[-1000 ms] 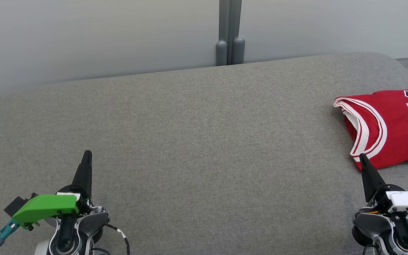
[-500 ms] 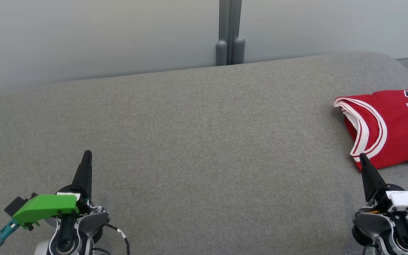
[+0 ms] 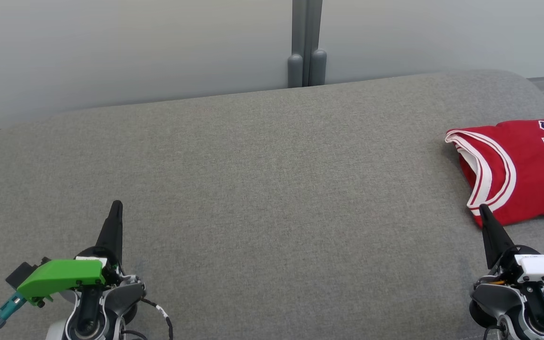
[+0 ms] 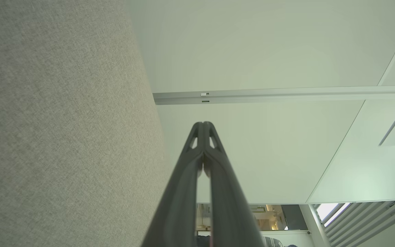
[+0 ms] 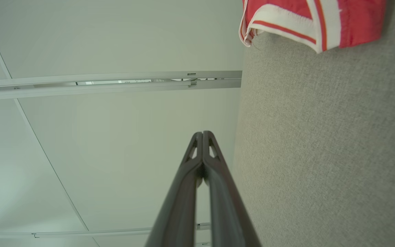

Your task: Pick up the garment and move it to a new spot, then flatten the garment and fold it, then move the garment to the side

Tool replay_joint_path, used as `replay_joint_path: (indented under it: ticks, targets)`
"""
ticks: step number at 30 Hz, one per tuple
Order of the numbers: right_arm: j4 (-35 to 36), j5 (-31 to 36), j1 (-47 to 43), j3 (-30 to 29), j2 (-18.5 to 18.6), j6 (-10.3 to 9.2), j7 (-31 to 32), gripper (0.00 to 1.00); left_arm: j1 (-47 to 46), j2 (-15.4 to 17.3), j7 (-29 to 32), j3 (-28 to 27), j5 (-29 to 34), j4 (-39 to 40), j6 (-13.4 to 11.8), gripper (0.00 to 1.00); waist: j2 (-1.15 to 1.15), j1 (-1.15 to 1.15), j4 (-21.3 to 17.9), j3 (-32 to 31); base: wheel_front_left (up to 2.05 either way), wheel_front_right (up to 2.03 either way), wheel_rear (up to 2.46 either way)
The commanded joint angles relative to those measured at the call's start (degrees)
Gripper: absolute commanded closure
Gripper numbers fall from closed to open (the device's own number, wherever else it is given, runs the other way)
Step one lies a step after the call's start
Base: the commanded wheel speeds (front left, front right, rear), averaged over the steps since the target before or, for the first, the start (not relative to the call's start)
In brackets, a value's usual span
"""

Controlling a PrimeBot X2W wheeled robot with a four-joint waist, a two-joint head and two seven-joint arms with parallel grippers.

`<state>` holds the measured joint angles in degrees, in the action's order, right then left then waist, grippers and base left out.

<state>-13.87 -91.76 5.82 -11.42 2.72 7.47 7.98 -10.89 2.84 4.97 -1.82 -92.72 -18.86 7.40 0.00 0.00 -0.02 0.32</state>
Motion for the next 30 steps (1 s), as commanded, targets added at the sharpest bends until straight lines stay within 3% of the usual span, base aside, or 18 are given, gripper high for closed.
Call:
replay_joint_path:
  ticks: [1,30]
  targets:
    - [-0.12,-0.34,0.32,-0.08,0.3,0.04,0.18,1.0,-0.58,0.02,0.19,-0.18,-0.16,-0.02,0.32,1.0,0.0,0.0,0.0,0.0,0.0,0.0,0.0]
    - [-0.11,-0.35,0.31,-0.07,0.3,0.04,0.18,1.0,-0.57,0.02,0.19,-0.17,-0.17,-0.01,0.31,1.0,0.0,0.0,0.0,0.0,0.0,0.0,0.0]
